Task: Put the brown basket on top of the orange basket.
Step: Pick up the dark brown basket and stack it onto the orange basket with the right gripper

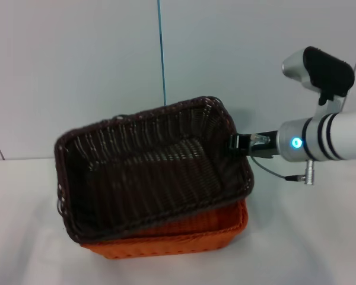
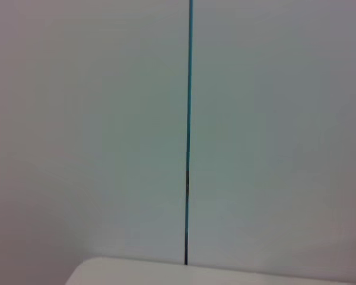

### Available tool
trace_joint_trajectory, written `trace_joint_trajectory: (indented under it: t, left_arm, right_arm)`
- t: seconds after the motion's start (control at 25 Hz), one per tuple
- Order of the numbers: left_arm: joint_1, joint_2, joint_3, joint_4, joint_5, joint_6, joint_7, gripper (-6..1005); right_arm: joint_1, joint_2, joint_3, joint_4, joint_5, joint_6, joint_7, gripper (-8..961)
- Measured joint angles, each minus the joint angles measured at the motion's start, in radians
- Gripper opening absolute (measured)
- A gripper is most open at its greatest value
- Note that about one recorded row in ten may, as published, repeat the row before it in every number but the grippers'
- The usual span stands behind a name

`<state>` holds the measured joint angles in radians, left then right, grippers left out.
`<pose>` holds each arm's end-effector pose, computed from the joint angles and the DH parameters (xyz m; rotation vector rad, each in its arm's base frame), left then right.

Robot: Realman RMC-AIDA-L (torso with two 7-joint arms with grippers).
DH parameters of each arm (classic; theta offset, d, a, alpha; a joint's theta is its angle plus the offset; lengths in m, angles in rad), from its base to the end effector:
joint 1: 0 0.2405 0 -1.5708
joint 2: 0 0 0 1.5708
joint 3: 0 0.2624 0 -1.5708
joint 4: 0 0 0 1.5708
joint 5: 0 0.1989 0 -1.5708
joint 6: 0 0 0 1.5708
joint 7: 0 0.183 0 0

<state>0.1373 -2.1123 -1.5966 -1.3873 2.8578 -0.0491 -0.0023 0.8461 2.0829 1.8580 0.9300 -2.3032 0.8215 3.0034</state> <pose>-0.3438 0.3297 0.0711 -1.4141 -0.9289 -0.3601 0.1239 0.4802 -0.0505 -1.5155 -2.2006 -0.7802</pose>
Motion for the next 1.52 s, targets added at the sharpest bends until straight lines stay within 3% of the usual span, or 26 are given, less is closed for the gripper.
trace_joint_trajectory:
  t: [0.4, 0.92, 1.52]
  left_arm:
    - [-0.008, -0.014, -0.017, -0.019, 0.0, -0.047, 0.058, 908]
    - [-0.028, -0.023, -0.026, -0.021, 0.0, -0.078, 0.068, 908]
    - [-0.035, -0.025, -0.039, -0.024, -0.002, -0.097, 0.077, 908]
  right_arm:
    - [0.008, 0.004, 0.053, 0.02, -0.017, 0.085, 0.001, 141]
    - [-0.011, 0.008, 0.062, -0.105, 0.075, 0.006, 0.001, 141]
    - [-0.066, 0.01, 0.034, -0.11, 0.096, -0.049, 0.0, 142]
